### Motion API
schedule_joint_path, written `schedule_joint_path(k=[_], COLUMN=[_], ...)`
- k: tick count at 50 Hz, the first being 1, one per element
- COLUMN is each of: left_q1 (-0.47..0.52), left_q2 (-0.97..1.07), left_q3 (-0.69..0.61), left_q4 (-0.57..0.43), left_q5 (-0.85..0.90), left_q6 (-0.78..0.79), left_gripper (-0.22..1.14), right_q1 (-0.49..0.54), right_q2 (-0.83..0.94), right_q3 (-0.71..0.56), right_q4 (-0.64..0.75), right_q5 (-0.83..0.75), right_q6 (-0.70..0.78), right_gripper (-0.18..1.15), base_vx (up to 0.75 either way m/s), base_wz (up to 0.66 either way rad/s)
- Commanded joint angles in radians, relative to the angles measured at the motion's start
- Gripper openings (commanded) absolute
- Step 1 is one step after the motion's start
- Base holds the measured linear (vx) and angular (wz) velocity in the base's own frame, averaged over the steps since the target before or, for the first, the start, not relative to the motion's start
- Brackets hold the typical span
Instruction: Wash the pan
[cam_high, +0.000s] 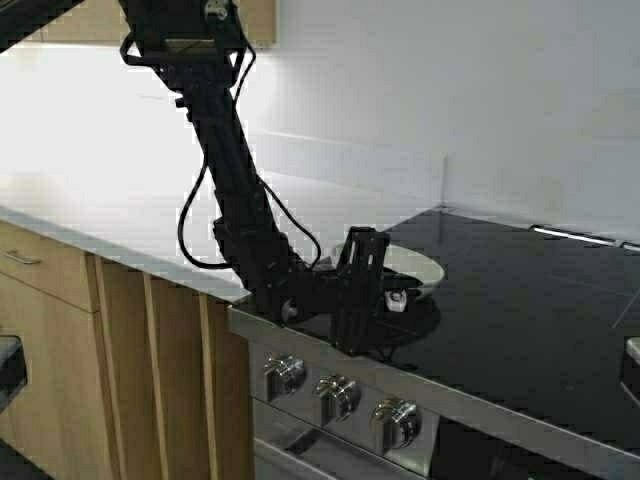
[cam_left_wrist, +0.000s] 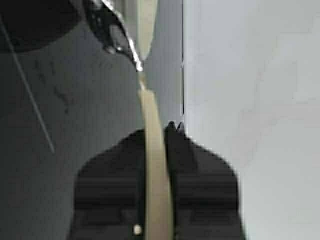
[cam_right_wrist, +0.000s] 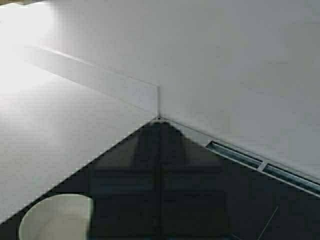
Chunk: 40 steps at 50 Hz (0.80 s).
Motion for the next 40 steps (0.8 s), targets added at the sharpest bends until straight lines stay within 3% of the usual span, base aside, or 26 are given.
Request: schedule_joint_path(k=[1,25,40], left_q1=[0.002,0.002,0.002], left_q2=[-0.118,-0.36,-0.433], left_q3=[0.057,0.362,0.408], left_q4=[0.005,-0.003,-0.012], left_q5=[-0.029,-0.179,-0.186], left_q6=[0.015,0.087,0.106], left_gripper=[0.03,0.03,0.03], right_q1=[0.002,0.002,0.002], right_q2=[0.006,0.038,0.066], right_q3=[-0.012,-0.012,-0.023], right_q4=[-0.002,-0.002,-0.002], right_q5=[-0.005,-0.005,0.006], right_q6=[0.003,0.002,0.0], right_gripper=[0.06,0.06,0.06], base_vx=[0.0,0.03,0.02], base_wz=[0.04,0.18,0.45])
